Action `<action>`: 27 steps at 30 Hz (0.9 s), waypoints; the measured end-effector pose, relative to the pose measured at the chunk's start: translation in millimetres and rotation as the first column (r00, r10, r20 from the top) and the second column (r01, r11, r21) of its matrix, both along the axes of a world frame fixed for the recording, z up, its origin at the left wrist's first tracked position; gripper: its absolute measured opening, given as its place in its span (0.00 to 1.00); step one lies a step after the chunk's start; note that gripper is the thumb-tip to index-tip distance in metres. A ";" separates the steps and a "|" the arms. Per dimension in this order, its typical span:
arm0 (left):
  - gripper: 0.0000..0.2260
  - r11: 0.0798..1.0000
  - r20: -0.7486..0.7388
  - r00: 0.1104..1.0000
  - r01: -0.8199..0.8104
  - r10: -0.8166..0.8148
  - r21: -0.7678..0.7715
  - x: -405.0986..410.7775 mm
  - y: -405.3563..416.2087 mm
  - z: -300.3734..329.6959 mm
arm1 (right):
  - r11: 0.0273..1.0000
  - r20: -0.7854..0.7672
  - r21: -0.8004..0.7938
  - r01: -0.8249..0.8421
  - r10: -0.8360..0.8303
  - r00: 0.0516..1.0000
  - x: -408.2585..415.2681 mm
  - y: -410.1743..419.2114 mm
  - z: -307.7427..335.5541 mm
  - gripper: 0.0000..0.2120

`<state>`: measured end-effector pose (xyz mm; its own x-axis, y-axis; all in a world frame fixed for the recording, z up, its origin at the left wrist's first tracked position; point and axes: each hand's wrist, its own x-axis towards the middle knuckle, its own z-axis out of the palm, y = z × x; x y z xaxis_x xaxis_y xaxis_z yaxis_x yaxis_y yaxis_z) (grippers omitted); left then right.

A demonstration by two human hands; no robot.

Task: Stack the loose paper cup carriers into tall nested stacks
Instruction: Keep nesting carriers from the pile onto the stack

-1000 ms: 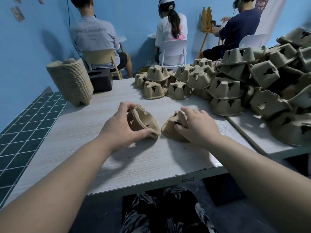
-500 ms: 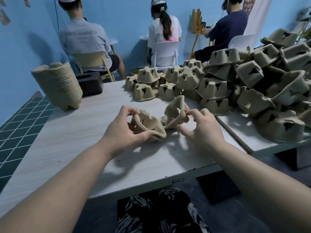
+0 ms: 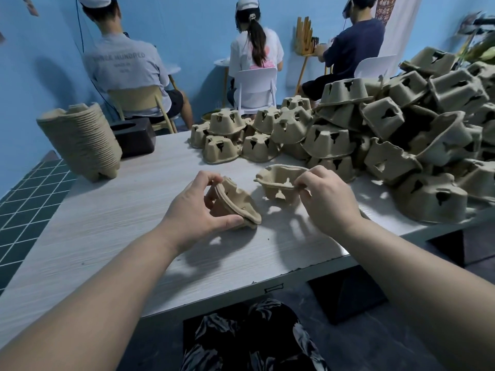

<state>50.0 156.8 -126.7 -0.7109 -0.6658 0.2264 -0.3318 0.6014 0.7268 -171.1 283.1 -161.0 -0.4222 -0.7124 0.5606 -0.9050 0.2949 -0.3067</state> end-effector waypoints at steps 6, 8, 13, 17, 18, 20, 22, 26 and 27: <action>0.30 1.000 -0.047 0.998 0.030 -0.030 0.002 -17.6 8.4 -5.3 | 0.960 0.026 -0.280 -0.016 0.024 0.999 4.6 12.0 7.6 0.05; 0.30 0.999 -0.055 0.997 0.054 -0.054 -0.006 -29.2 15.1 -8.7 | 0.934 0.007 -0.351 -0.064 0.071 0.997 10.5 13.7 12.0 0.06; 0.31 0.994 -0.053 0.993 0.102 -0.103 -0.025 -50.9 26.9 -13.5 | 0.899 -0.003 -0.395 -0.191 0.206 0.979 16.0 26.2 11.7 0.07; 0.31 0.996 -0.065 0.994 0.083 -0.084 -0.030 -51.9 29.1 -14.1 | 0.917 0.032 -0.321 -0.235 0.259 0.965 7.5 37.5 2.9 0.12; 0.31 0.996 -0.067 0.994 0.084 -0.085 -0.026 -52.0 29.9 -14.2 | 0.939 0.019 -0.274 -0.210 0.223 0.975 4.6 39.4 0.1 0.14; 0.31 0.996 -0.075 0.993 0.093 -0.094 -0.013 -53.1 32.1 -14.8 | 0.974 -0.007 -0.194 -0.120 0.121 0.993 -0.2 42.1 -4.8 0.17; 0.32 0.995 -0.083 0.992 0.099 -0.098 0.004 -55.0 34.6 -15.5 | 0.986 0.023 -0.160 -0.037 0.041 0.999 -2.0 43.3 -7.8 0.17; 0.33 0.994 -0.099 0.990 0.107 -0.106 0.008 -60.5 38.8 -17.9 | 0.975 0.041 -0.220 0.010 -0.001 0.999 -2.5 44.7 -9.0 0.12; 0.32 0.994 -0.108 0.989 0.106 -0.104 0.012 -61.6 39.5 -18.9 | 0.970 0.040 -0.242 0.003 0.007 0.999 -2.6 45.9 -9.1 0.11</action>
